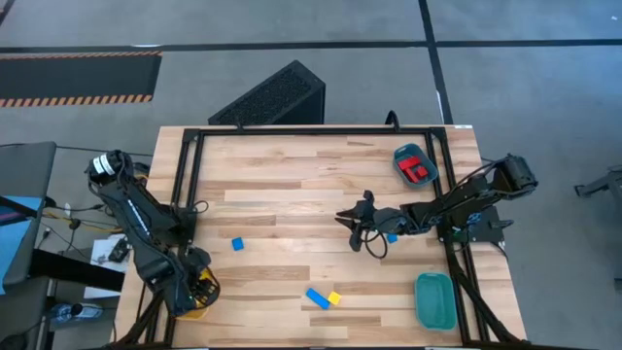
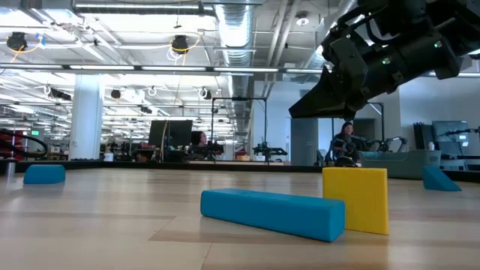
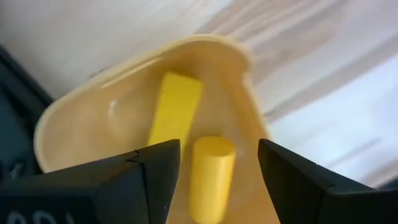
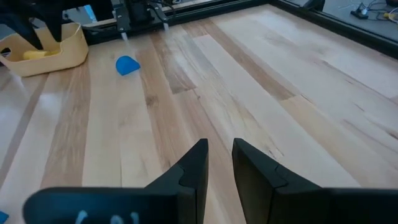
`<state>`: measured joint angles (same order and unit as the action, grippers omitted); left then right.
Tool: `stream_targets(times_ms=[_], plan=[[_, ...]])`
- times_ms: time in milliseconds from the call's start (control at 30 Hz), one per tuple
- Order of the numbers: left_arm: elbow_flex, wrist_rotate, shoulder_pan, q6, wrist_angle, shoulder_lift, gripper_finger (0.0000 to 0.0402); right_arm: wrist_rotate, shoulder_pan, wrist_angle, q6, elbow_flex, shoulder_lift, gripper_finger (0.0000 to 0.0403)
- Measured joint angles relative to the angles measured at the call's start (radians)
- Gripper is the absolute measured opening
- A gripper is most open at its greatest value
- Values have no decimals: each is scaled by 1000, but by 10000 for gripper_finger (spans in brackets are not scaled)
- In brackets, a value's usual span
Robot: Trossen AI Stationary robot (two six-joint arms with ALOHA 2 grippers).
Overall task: Sort & place blocks by color
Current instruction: Put the yellow block into the yellow bin
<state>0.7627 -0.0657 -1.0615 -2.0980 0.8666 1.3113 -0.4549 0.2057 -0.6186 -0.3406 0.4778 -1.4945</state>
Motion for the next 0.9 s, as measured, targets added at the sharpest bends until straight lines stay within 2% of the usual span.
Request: stream_targets(times_ms=[233,367,500,600,700,800,867,900], plan=[[81,-33,0,81,40,0,202,-17,74,-36,4,0,0,98],[133,-54,0,126,153,0,196,-75,152,-77,51,0,0,98],[194,-156,1,173,297,0,194,-67,202,-73,58,0,0,98],[225,-297,14,287,346,-1,194,-3,237,-64,64,0,0,105],[230,-526,35,478,329,-1,193,68,280,-62,77,6,0,127],[191,-862,59,675,201,-1,193,86,324,-37,77,38,-9,165],[162,-1008,88,834,85,-1,193,83,349,-30,78,66,-51,195],[145,-1039,108,915,28,-1,193,71,362,-22,77,77,-70,209]])
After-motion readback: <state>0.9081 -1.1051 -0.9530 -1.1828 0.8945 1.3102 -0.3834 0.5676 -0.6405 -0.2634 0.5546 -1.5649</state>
